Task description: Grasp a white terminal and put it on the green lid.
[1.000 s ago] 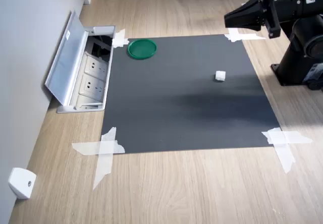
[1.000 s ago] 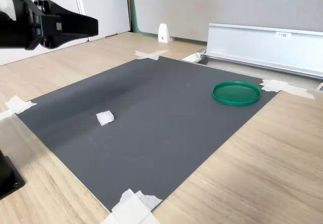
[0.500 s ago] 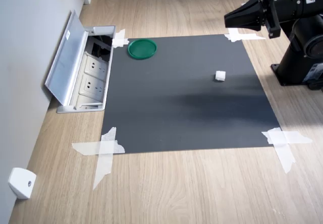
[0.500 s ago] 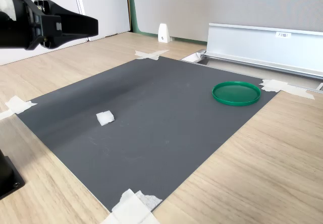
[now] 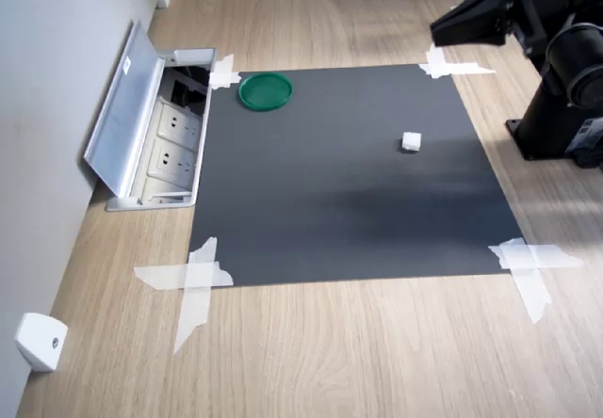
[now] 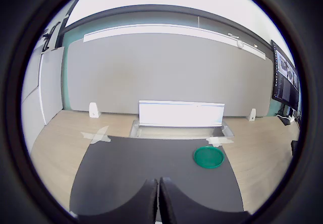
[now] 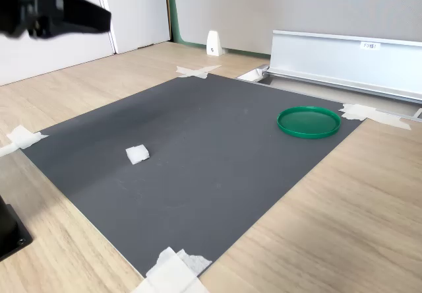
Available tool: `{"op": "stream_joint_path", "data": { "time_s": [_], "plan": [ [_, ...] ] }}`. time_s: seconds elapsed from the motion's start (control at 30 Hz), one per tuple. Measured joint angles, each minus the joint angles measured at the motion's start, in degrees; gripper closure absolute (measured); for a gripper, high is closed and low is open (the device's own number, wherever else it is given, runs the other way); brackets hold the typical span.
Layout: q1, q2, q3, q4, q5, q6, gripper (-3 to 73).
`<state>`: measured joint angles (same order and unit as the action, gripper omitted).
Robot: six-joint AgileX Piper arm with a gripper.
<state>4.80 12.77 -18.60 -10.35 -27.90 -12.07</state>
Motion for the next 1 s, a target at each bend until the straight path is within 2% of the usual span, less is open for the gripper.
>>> {"op": "stream_joint_path", "data": {
  "time_s": [0.2,0.37,0.47,0.83,0.93,1.0],
  "plan": [
    [0.00,11.34,-9.49,0.76,-10.85,-1.04,70.3],
    [0.00,20.10,-15.07,2.58,-17.43,-7.44,70.3],
    [0.00,25.37,-18.47,3.05,-20.94,-13.64,70.3],
    [0.00,41.66,-26.02,2.99,-31.11,-44.18,70.1],
    [0.00,44.24,-26.65,3.05,-34.89,-53.24,66.9],
    [0.00,45.18,-26.71,3.43,-36.65,-57.24,61.6]
  ]
}}
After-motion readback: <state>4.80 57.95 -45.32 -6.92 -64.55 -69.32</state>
